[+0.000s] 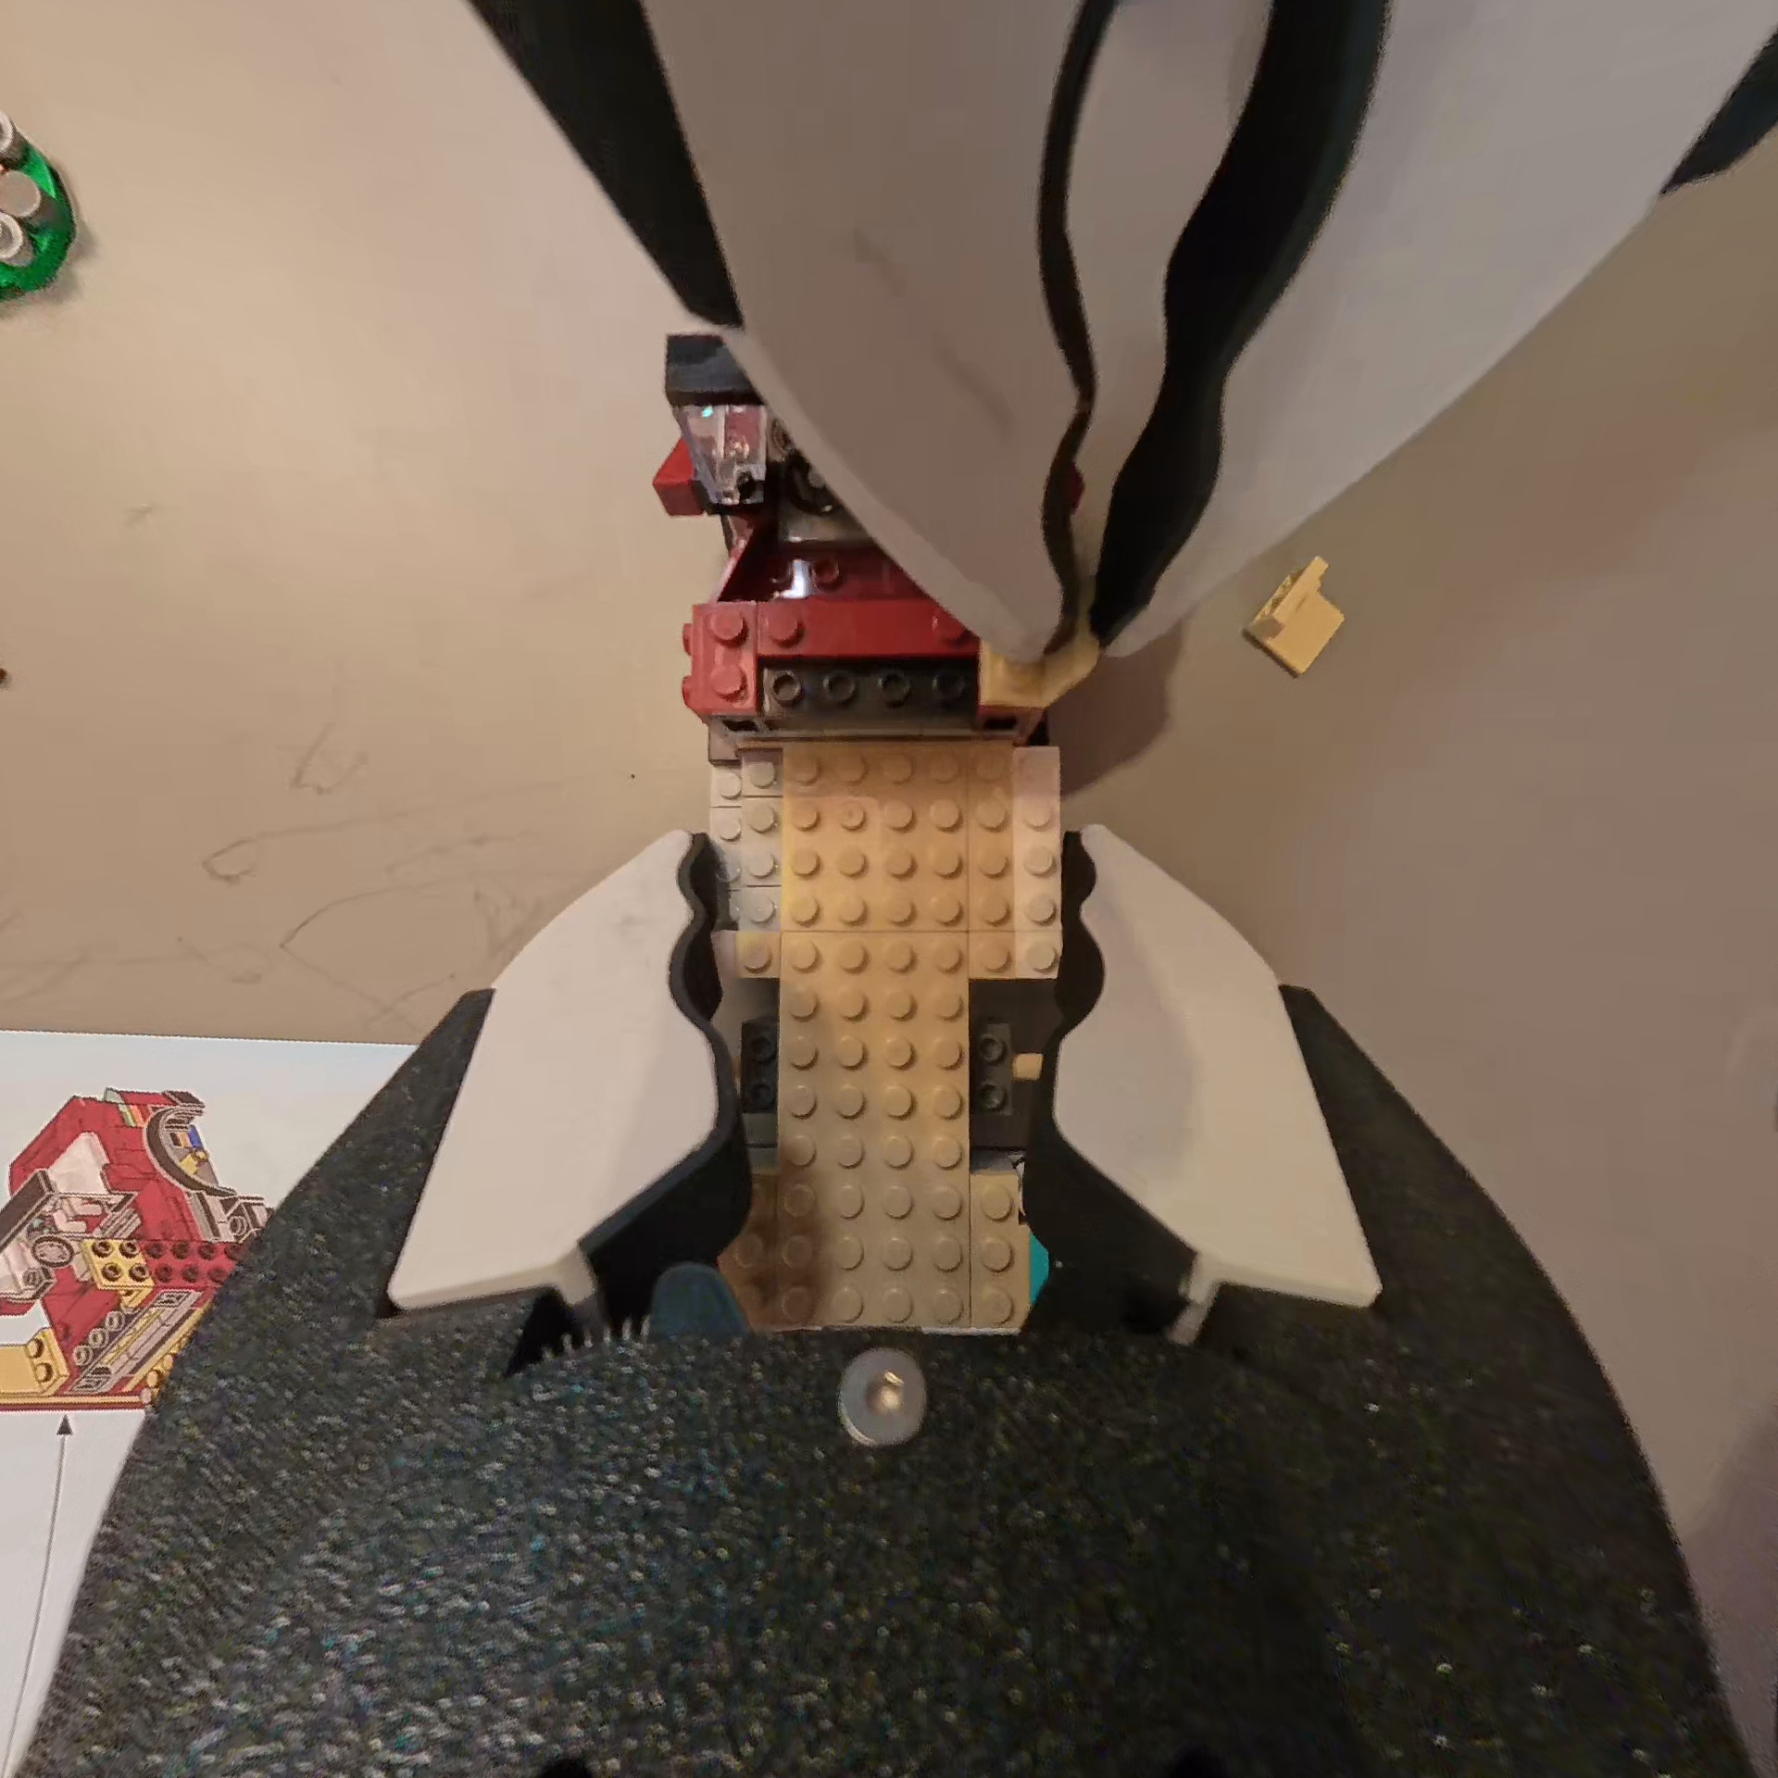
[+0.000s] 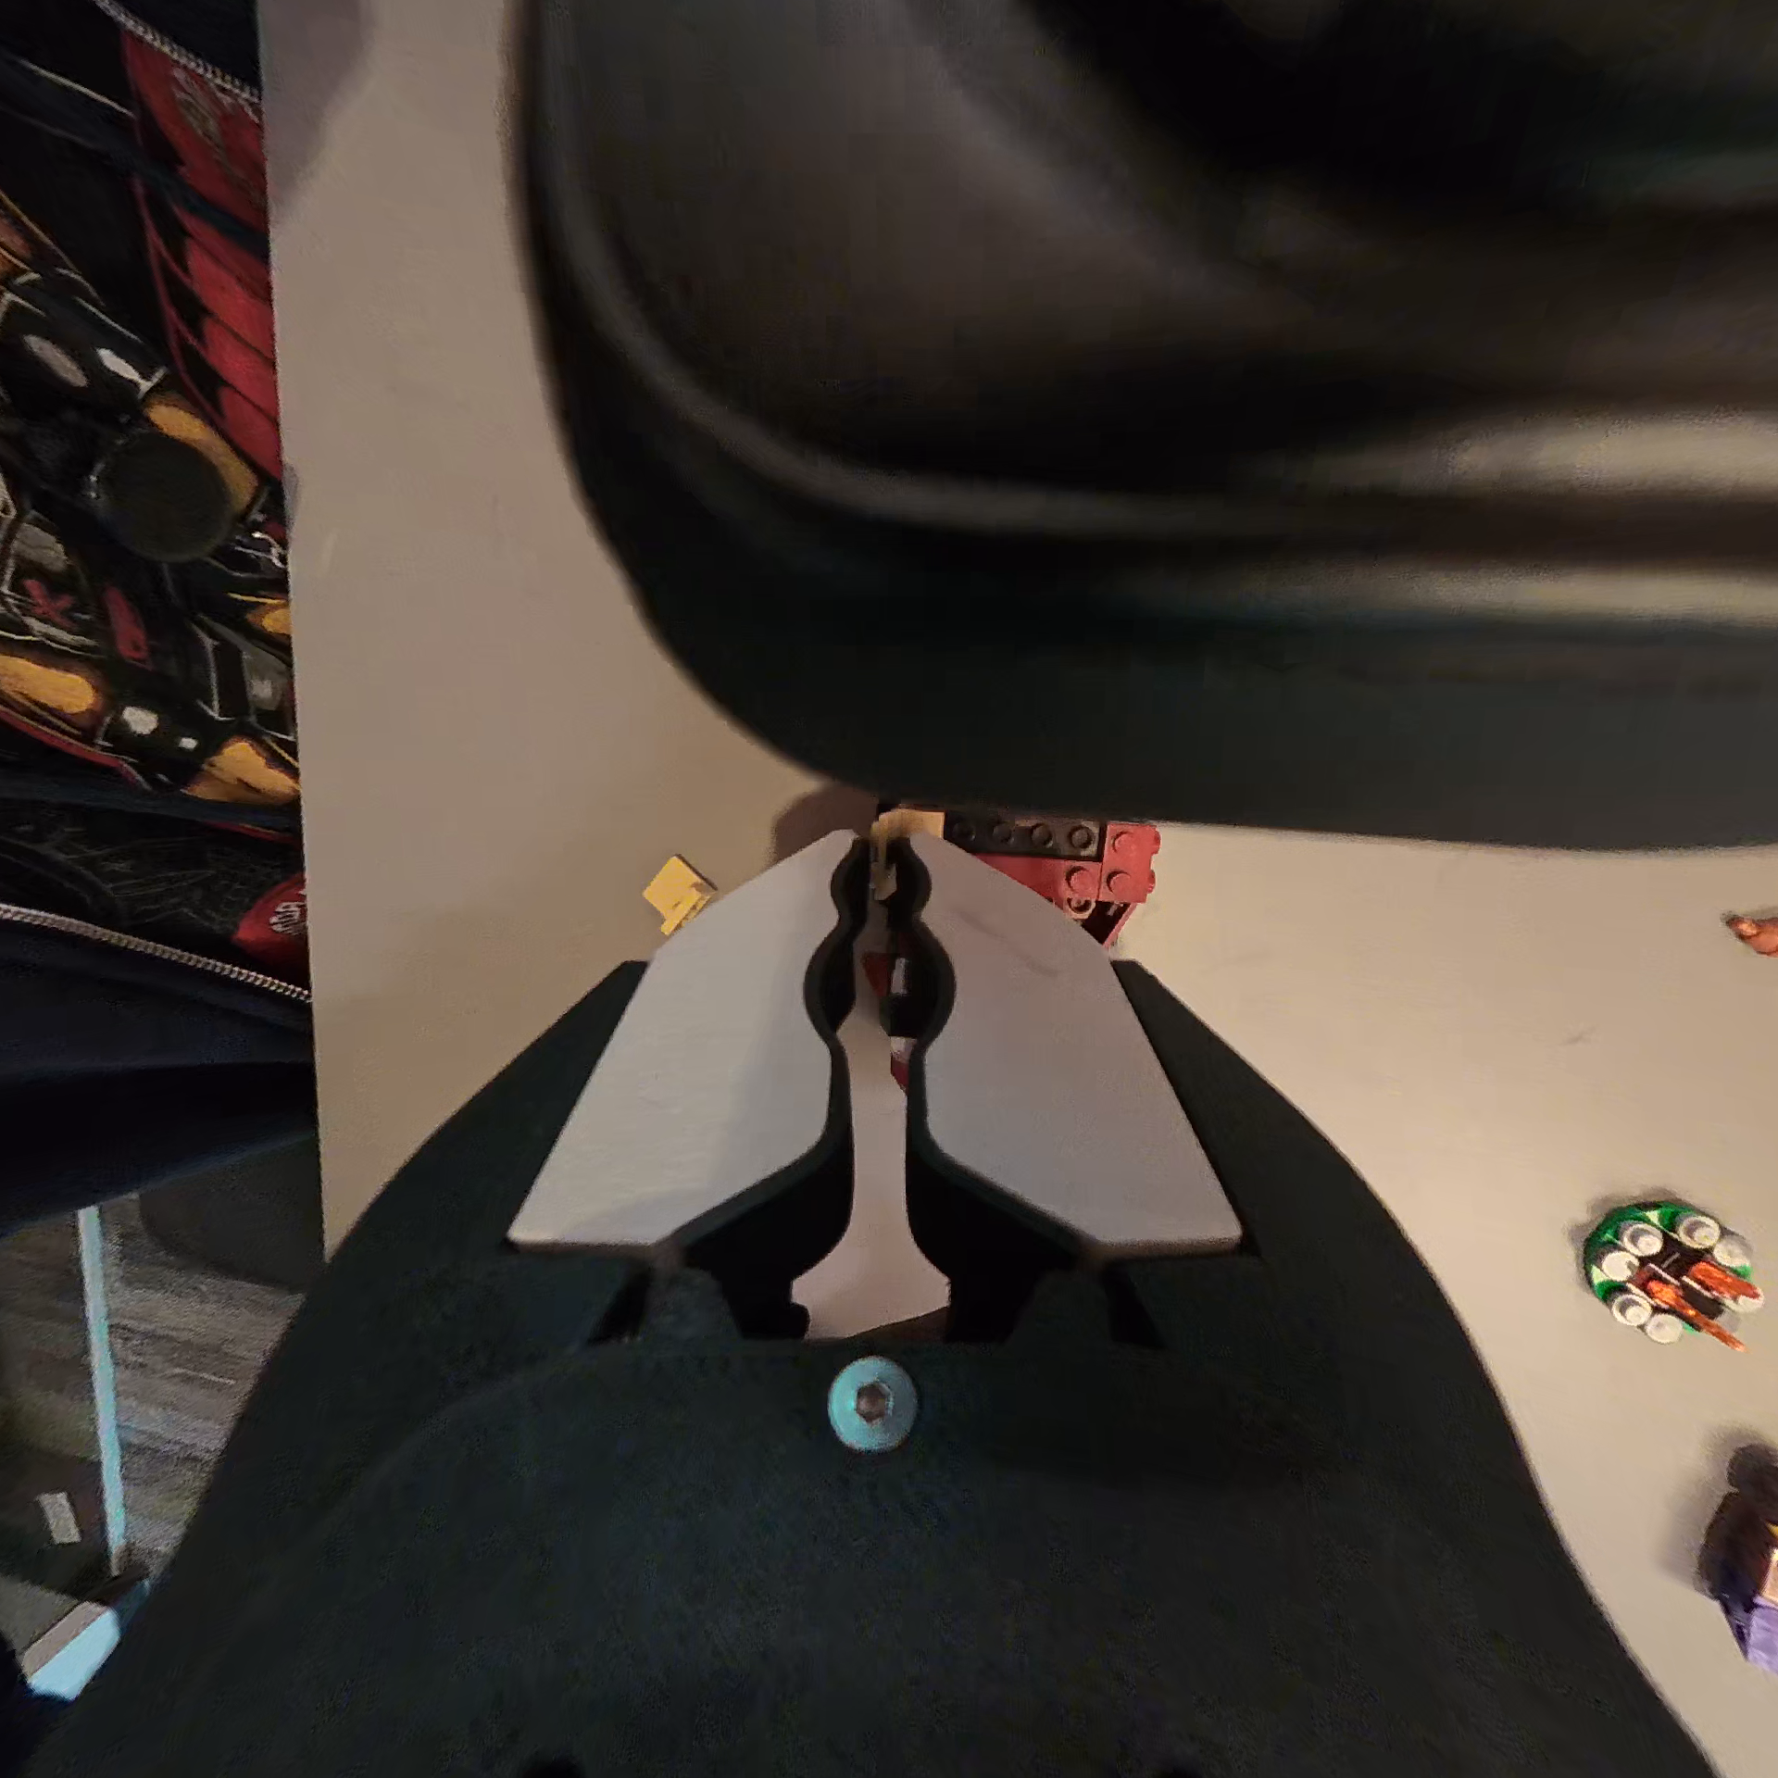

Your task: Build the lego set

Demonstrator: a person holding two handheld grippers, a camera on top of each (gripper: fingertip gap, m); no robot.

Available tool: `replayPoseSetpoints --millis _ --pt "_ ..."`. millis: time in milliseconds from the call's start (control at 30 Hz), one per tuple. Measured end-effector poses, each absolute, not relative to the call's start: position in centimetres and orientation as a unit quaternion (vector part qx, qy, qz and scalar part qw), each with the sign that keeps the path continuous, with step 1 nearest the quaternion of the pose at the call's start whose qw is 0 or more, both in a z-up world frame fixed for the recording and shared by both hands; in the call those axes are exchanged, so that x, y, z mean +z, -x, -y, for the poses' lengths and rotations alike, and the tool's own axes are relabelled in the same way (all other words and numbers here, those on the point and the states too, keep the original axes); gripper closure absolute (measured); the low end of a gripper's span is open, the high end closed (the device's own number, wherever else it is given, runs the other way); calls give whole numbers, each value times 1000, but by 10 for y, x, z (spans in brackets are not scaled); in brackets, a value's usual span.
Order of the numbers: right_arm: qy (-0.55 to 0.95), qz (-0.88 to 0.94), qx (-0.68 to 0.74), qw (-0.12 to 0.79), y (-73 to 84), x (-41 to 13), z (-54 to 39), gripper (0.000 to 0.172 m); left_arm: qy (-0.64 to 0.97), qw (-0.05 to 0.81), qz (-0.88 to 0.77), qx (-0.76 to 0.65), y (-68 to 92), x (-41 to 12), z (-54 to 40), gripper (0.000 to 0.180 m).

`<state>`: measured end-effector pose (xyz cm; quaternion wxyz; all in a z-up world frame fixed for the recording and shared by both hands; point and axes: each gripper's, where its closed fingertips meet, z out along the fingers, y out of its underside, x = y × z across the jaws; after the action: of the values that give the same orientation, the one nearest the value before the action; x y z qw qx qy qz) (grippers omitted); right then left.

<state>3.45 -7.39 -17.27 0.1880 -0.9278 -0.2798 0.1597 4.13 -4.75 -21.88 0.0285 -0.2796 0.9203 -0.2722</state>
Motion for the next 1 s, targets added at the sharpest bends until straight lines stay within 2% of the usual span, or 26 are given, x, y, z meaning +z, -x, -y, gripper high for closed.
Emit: replayPoseSetpoints --millis 567,1000 --pt "936 287 136 150 -36 -181 73 169 276 28 -920 -277 -39 -221 47 122" --pt "940 287 76 168 -35 -185 72 167 263 37 -910 -320 -34 -214 47 111"
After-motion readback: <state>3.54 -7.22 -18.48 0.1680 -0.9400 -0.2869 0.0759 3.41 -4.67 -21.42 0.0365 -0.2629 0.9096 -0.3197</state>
